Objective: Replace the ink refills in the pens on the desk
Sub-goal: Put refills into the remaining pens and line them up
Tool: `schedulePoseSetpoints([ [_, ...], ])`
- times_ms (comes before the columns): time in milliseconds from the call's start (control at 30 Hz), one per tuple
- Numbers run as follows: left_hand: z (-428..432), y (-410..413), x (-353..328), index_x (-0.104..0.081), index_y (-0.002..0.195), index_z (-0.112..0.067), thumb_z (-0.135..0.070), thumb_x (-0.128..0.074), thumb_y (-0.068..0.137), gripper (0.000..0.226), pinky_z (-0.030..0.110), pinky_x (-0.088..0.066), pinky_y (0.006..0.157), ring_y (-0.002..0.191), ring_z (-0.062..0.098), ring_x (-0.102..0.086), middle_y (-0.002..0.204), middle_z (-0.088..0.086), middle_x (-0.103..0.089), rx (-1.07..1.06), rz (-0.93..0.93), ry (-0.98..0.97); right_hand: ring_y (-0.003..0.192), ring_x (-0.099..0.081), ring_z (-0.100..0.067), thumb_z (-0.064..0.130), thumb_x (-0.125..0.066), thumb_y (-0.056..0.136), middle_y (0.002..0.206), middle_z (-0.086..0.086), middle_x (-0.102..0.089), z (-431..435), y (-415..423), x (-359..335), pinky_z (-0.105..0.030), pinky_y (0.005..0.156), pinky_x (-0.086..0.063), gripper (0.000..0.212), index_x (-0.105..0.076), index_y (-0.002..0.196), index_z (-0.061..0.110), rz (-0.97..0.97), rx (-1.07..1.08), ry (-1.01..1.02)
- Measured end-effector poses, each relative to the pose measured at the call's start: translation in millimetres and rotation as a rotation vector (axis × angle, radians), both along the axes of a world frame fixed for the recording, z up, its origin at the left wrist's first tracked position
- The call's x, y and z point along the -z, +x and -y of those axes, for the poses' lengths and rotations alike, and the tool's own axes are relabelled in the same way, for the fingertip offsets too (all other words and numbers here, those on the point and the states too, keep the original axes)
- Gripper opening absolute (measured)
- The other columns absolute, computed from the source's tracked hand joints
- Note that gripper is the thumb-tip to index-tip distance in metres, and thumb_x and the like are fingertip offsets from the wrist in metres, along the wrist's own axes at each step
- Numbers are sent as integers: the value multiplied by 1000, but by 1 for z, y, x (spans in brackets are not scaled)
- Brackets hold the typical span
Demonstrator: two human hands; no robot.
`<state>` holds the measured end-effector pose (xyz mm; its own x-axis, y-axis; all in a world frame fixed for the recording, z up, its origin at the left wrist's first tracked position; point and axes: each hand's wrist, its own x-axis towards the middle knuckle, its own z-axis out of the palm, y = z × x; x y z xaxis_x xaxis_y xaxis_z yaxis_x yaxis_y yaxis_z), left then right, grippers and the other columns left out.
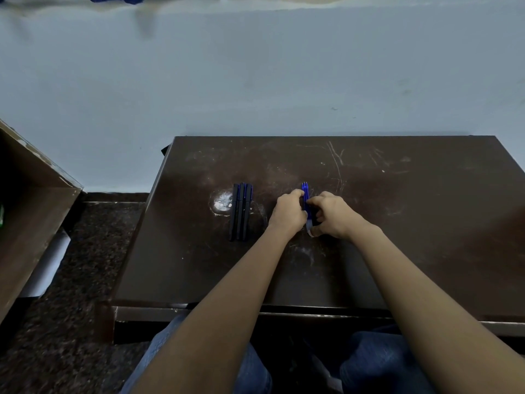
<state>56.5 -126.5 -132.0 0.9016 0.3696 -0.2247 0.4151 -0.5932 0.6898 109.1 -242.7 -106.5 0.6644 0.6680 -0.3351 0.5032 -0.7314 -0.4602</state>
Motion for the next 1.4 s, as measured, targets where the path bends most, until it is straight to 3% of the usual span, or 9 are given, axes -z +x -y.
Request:
schedulePoseSetpoints([
  [400, 1, 2, 1, -46, 137, -14, -6, -57, 87, 52, 32, -47, 81, 105, 28, -59, 123, 14, -58, -13, -2, 20, 105, -56, -29, 6, -82, 66, 123, -12, -47, 0, 1, -1, -40, 92, -51, 72, -50, 131, 7, 0, 1, 6],
  [800, 1, 3, 3, -44, 139, -16, -8, -56, 87, 53, 28, -43, 72, 98, 26, -61, 117, 15, -61, -6, -2, 30, 104, -56, -27, 8, -82, 66, 122, -13, -47, 0, 2, 0, -37, 90, -51, 74, -49, 132, 7, 8, 3, 14],
  [967, 1, 2, 2, -42, 139, -16, -8, -56, 88, 54, 31, -49, 71, 95, 26, -62, 115, 14, -61, -6, -5, 18, 105, -56, -27, 8, -83, 66, 123, -12, -46, 0, 1, -1, -35, 90, -50, 77, -47, 134, 7, -4, 14, 13],
  [1233, 1, -2, -4, -41, 137, -16, -7, -56, 88, 52, 29, -45, 67, 91, 23, -62, 111, 13, -61, -23, -4, 0, 109, -53, -28, 8, -84, 63, 121, -11, -45, -1, 0, -4, -43, 95, -49, 84, -42, 136, 11, -18, 45, 10],
  [1400, 0, -8, -5, -38, 138, -15, -10, -55, 89, 52, 29, -49, 70, 90, 22, -62, 110, 13, -62, -34, 28, 36, 105, -53, -26, 9, -83, 64, 117, -10, -43, 2, -3, -6, -40, 92, -50, 81, -43, 135, 11, -15, 72, 78],
])
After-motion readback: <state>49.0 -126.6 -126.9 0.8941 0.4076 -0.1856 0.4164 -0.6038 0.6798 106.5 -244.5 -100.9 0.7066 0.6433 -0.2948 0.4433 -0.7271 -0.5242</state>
